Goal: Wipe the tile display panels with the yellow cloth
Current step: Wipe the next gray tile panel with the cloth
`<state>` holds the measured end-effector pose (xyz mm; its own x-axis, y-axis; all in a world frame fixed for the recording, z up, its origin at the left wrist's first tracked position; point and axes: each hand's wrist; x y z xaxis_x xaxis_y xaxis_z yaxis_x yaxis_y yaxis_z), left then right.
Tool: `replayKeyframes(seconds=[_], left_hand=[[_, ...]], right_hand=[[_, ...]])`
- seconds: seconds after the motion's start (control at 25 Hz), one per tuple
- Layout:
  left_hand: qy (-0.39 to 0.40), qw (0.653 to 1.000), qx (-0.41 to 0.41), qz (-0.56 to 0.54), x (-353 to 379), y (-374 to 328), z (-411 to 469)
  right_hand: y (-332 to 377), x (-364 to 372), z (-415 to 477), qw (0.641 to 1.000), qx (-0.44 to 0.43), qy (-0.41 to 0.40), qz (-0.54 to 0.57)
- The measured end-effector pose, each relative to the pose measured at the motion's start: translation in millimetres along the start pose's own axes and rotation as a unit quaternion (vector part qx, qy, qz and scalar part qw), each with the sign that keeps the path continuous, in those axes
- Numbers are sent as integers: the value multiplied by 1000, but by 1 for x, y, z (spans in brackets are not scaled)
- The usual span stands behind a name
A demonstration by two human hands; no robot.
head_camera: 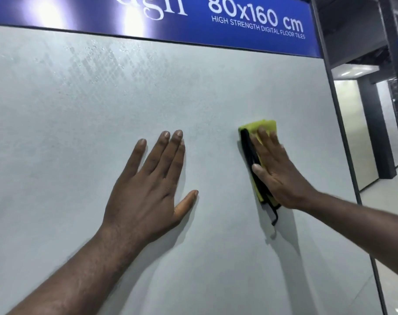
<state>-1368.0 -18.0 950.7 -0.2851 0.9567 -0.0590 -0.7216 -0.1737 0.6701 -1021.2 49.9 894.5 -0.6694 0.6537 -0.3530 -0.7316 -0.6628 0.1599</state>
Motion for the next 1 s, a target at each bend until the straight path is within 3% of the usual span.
replayKeyframes(seconds=[0.16, 0.2, 0.32, 0.36, 0.52, 0.6, 0.72, 0.76, 0.92, 1.0], left_hand=[[-16, 1000, -4, 6, -3, -10, 24], [-19, 1000, -6, 7, -2, -21, 34], [-10, 999, -39, 2, 2, -57, 65], [-8, 999, -42, 2, 5, -66, 71], [-17, 998, -52, 2, 7, -84, 97], [-23, 998, -57, 1, 6, -99, 118], [-22, 998, -51, -2, 9, -124, 138], [-23, 999, -49, -3, 11, -129, 141], [-30, 999, -39, 3, 15, -152, 166], [-30, 999, -38, 0, 14, -166, 185]], right_hand=[[-26, -28, 67, 982, 150, -100, 51], [-25, -28, 70, 985, 133, -96, 46], [-50, -30, 26, 998, -62, 9, -22], [-72, -39, 14, 996, -75, 28, -31], [-115, -68, 69, 994, 60, -82, 30], [-114, -68, 80, 996, 30, -83, 23], [-152, -71, 41, 991, -122, -15, -52], [-169, -79, 38, 991, -122, -15, -56], [-196, -102, 80, 994, 42, -98, 19], [-201, -98, 64, 997, -20, -75, -2]])
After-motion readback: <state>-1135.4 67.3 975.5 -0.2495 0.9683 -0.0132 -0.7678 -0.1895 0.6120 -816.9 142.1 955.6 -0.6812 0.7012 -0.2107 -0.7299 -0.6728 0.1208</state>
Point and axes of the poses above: each hand's wrist, its own z-axis towards the middle knuckle, its own x-axis out of the palm, y = z × x, and after that the axes turned 10 degrees about z, right-handed
